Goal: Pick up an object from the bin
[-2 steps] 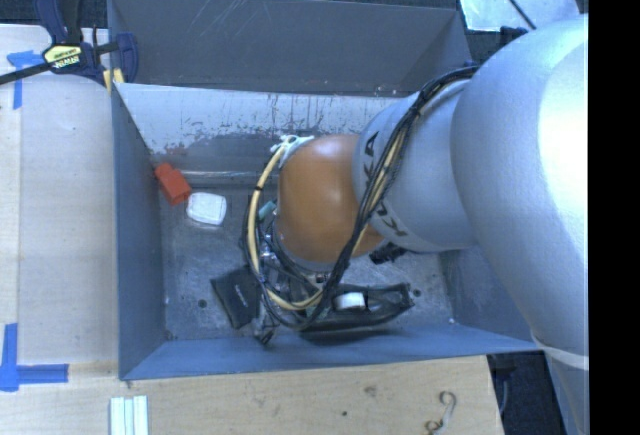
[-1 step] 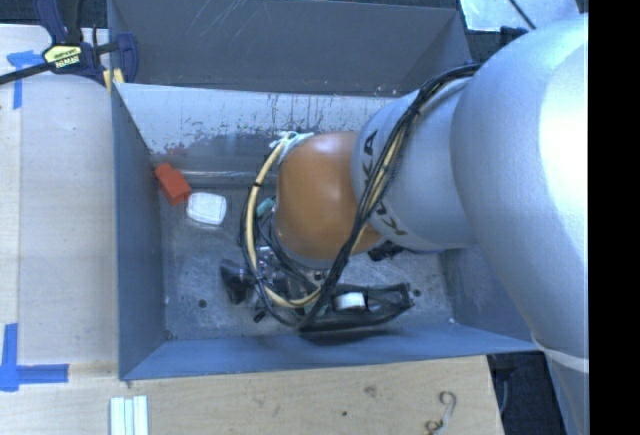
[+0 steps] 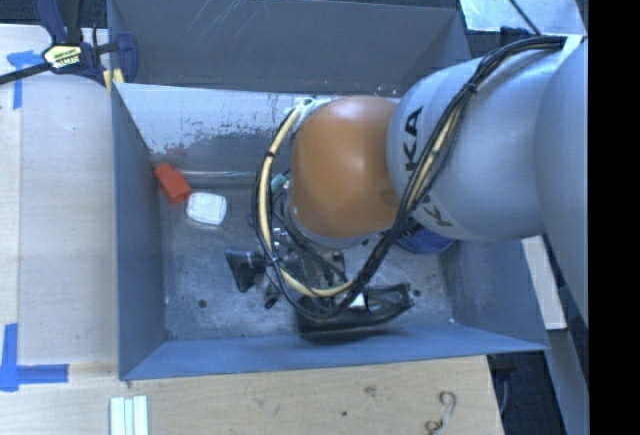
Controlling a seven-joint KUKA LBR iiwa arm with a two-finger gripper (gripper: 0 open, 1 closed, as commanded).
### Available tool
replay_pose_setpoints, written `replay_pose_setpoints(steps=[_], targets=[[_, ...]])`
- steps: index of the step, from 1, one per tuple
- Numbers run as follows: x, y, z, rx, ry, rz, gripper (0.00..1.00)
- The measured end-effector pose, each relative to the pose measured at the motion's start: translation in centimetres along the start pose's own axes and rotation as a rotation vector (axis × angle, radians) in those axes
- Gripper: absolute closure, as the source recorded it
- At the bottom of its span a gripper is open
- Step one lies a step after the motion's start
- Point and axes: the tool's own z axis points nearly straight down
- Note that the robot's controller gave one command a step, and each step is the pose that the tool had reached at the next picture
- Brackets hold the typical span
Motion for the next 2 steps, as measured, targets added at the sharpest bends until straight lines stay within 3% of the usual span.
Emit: replay_pose_setpoints(steps=[1,2], targets=[[-2.9,2.9,5.7,0.000,0.006,-0.202,1.00],[-2.6,2.3,-5.3,-0.001,-0.003,-0.270,1.00]])
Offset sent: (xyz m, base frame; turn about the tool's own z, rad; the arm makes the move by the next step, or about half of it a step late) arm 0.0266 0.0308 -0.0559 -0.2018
